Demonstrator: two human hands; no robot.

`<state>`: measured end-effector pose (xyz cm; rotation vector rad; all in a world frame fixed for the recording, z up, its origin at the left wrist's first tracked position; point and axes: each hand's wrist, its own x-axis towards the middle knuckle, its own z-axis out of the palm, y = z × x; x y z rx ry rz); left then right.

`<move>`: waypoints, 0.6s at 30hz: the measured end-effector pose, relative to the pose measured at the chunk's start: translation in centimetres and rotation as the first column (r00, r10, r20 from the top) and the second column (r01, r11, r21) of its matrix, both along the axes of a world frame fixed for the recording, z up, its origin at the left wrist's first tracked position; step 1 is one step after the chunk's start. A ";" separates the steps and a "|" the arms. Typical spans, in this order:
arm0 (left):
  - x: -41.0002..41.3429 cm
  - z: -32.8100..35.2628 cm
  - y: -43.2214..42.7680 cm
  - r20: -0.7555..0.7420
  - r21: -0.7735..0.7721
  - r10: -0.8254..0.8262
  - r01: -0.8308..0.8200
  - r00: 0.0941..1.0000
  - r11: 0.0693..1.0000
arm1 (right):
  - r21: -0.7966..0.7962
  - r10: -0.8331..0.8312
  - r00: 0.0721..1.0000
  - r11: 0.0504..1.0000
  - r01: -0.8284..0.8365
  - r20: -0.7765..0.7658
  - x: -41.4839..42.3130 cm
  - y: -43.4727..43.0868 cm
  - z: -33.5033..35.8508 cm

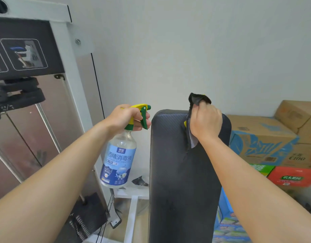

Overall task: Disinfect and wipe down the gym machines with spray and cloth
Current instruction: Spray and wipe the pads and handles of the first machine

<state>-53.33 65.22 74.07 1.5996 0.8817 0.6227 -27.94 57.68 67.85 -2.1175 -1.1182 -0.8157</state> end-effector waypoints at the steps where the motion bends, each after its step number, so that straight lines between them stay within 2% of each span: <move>1: 0.0 0.2 0.5 -0.032 -0.009 -0.029 0.029 0.999 1.000 | 0.002 -0.003 1.000 1.000 0.003 0.005 -0.1 0.0 0.0; 7: -0.7 0.3 2.6 -0.105 -0.060 -0.115 0.109 0.988 0.992 | -0.002 -0.024 0.998 1.000 0.024 0.056 0.0 0.3 -0.2; 11: -0.9 0.2 2.8 -0.106 -0.066 -0.147 0.140 0.983 0.988 | -0.033 0.013 1.000 0.999 -0.012 0.027 -0.1 0.3 0.3; 16: -1.4 -0.2 3.2 -0.114 -0.060 -0.146 0.140 0.983 0.988 | -0.145 0.229 0.972 0.962 -0.233 -0.045 -3.2 1.2 1.7; 18: -2.3 -0.5 3.6 -0.053 -0.089 -0.097 0.092 0.994 0.992 | -0.256 0.328 0.945 0.914 -0.315 0.008 -5.3 2.5 2.1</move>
